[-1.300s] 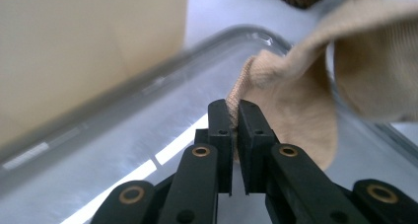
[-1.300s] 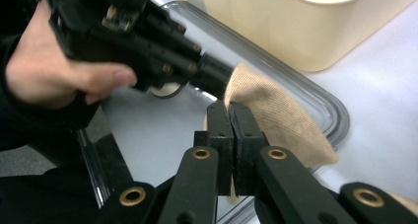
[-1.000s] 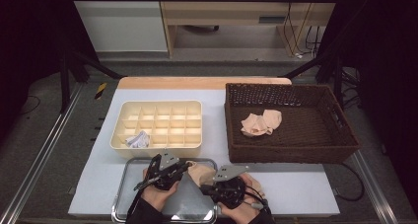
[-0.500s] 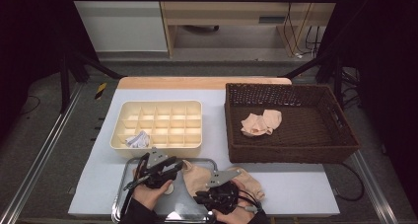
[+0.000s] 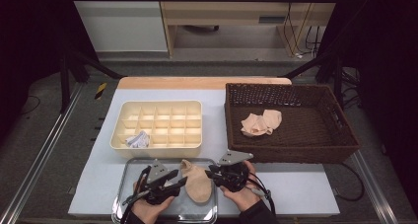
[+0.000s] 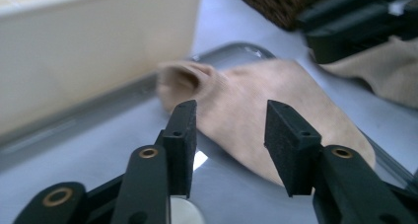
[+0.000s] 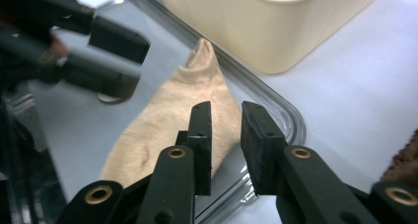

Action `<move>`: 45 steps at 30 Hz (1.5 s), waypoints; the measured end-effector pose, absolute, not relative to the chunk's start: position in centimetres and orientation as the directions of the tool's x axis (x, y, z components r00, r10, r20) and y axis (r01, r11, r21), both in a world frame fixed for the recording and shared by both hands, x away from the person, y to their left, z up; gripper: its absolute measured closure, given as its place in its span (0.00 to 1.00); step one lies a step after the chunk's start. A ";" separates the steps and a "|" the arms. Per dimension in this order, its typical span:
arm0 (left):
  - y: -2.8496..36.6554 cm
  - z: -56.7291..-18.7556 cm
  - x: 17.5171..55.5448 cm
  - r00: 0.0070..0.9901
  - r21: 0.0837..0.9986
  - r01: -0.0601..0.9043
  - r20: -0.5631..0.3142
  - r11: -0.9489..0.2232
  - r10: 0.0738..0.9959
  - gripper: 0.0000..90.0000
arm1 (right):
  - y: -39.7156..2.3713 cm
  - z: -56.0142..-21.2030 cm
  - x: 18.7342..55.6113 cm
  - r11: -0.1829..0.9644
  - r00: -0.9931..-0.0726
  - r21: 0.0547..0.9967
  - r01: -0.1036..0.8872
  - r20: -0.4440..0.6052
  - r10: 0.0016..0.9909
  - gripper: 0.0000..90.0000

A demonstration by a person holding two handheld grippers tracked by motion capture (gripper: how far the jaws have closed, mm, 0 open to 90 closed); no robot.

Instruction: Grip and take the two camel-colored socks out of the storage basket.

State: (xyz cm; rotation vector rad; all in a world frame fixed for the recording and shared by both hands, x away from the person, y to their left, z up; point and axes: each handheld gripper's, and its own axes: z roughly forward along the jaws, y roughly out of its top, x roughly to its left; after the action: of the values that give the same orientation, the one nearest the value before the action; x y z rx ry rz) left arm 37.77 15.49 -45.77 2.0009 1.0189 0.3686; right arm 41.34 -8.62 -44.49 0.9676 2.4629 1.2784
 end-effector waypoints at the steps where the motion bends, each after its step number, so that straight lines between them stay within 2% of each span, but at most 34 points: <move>1: 15.5 -45.8 37.8 0.626 0.789 0.525 -0.106 -0.317 0.772 0.60 | -8.6 -44.5 41.3 0.411 -0.765 0.788 0.459 0.115 0.634 0.83; 4: 14.5 -46.6 37.1 0.638 0.773 0.523 -0.076 -0.359 0.766 0.57 | -8.0 -45.7 42.3 0.433 -0.756 0.760 0.485 0.115 0.644 0.80; 7: 14.3 -46.9 37.0 0.642 0.766 0.528 -0.079 -0.366 0.762 0.61 | -7.6 -46.1 42.5 0.446 -0.759 0.751 0.488 0.112 0.641 0.81; 9: 14.1 -47.2 37.0 0.644 0.755 0.541 -0.089 -0.371 0.759 0.63 | -7.3 -46.6 42.8 0.463 -0.761 0.734 0.496 0.111 0.639 0.86; 10: 14.0 -47.3 36.9 0.645 0.750 0.543 -0.086 -0.377 0.759 0.66 | -7.2 -46.8 42.8 0.476 -0.763 0.722 0.502 0.110 0.637 0.90; 11: 14.0 -47.3 36.9 0.645 0.750 0.543 -0.086 -0.377 0.759 0.70 | -7.2 -46.8 42.8 0.476 -0.763 0.722 0.502 0.110 0.637 0.90; 12: 13.9 -47.4 36.9 0.647 0.742 0.549 -0.085 -0.384 0.758 0.70 | -7.1 -46.9 42.8 0.481 -0.763 0.715 0.507 0.111 0.637 0.94; 13: 13.8 -47.6 37.0 0.648 0.735 0.554 -0.087 -0.391 0.757 0.78 | -7.2 -47.4 42.6 0.473 -0.762 0.708 0.525 0.143 0.631 1.00; 18: 13.9 -47.7 37.2 0.662 0.730 0.554 -0.093 -0.401 0.744 0.94 | -7.6 -47.1 42.2 0.457 -0.763 0.709 0.537 0.177 0.622 1.00; 26: 14.5 -47.4 37.1 0.675 0.741 0.538 -0.094 -0.401 0.732 0.96 | -8.7 -46.3 41.2 0.426 -0.768 0.738 0.523 0.192 0.611 1.00; 30: 15.1 -46.9 36.9 0.678 0.746 0.530 -0.088 -0.403 0.730 0.96 | -7.8 -46.3 42.5 0.377 -0.746 0.774 0.508 0.177 0.642 0.80; 33: 15.3 -47.0 36.9 0.681 0.743 0.529 -0.083 -0.410 0.728 0.96 | -7.3 -47.0 43.2 0.377 -0.742 0.776 0.506 0.168 0.649 0.74; 36: 15.3 -47.4 37.0 0.688 0.731 0.535 -0.085 -0.424 0.721 0.96 | -6.7 -47.8 43.5 0.420 -0.753 0.747 0.515 0.160 0.639 0.78; 40: 15.3 -47.4 37.1 0.689 0.727 0.536 -0.084 -0.429 0.720 0.96 | -6.6 -47.9 43.3 0.446 -0.772 0.735 0.510 0.163 0.614 0.96; 45: 15.7 -47.3 37.5 0.677 0.729 0.540 -0.078 -0.422 0.732 0.96 | -7.1 -47.1 42.6 0.449 -0.779 0.735 0.509 0.171 0.603 0.98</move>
State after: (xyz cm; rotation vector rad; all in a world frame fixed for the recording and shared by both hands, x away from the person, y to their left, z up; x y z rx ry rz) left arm 37.46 15.75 -47.33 2.1295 0.9742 0.3242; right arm 42.56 -7.06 -47.14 0.9926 2.5744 1.2445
